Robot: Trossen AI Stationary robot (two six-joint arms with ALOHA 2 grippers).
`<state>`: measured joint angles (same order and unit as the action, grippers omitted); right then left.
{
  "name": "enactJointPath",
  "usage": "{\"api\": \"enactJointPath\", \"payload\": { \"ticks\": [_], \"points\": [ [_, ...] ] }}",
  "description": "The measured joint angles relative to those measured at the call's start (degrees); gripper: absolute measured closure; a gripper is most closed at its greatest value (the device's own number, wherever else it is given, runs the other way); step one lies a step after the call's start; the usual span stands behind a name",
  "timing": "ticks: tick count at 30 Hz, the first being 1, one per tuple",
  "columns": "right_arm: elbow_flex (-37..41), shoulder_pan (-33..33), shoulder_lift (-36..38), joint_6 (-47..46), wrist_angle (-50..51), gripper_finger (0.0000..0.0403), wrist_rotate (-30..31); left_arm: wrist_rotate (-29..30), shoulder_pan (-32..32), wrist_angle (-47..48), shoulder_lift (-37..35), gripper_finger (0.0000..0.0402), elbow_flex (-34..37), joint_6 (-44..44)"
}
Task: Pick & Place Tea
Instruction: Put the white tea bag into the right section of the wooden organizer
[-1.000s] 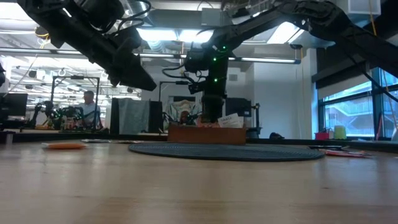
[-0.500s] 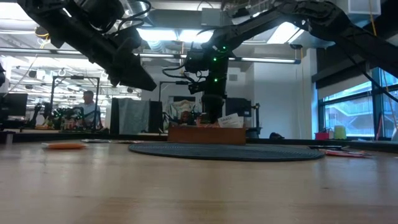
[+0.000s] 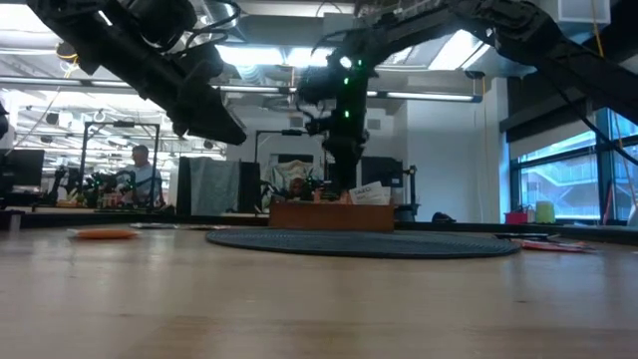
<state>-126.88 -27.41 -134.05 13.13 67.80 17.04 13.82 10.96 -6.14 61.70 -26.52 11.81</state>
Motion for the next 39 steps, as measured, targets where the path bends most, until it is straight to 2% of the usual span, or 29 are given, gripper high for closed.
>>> {"api": "enactJointPath", "payload": {
  "ticks": [2, 5, 8, 11, 15, 22, 26, 31, 39],
  "points": [
    [-2.81, 0.26, 0.08, -1.36, 2.64, 0.0226, -6.35, -1.26, 0.05, 1.26, -1.32, 0.0306, 0.0, 0.9],
    [-4.98, 1.32, 0.13, -3.97, 2.57, 0.0227, -19.3, -6.21, -0.68, 4.5, -3.84, 0.0306, -0.01, 2.22],
    [-6.07, 2.91, 0.19, -5.66, -0.75, 0.0229, -30.81, -8.45, -2.36, 12.04, -6.54, 0.0306, -0.02, 6.42],
    [-6.05, 5.35, 0.11, -5.53, -6.54, 0.0229, -37.08, -8.4, -4.75, 21.16, -9.31, 0.0306, -0.02, 12.6],
    [-6.07, 10.07, -0.23, -7.2, -15.8, 0.0229, -37.05, -8.05, -10.83, 28.5, -10.77, 0.0306, -0.02, 20.35],
    [-6.05, 15.62, -2.39, -11.38, -24.19, 0.023, -35.13, 4.37, -21.97, 39.01, -7.6, 0.0306, -0.02, 37.07],
    [-6.02, 17.59, -4.19, -11.42, -25.49, 0.023, -34.16, 6.67, -24.24, 41.78, -3.82, 0.0306, -0.02, 44.26],
    [-5.96, 18.81, -6.39, -13.3, -25.13, 0.023, -33.22, 6.54, -24.81, 42.24, 2.9, 0.0306, -0.02, 46.91],
    [-5.94, 18.53, -7.2, -16.27, -18.47, 0.023, -33.18, 5.28, -24.85, 35.67, 11.81, 0.0306, -0.13, 44.73]
  ]
}}
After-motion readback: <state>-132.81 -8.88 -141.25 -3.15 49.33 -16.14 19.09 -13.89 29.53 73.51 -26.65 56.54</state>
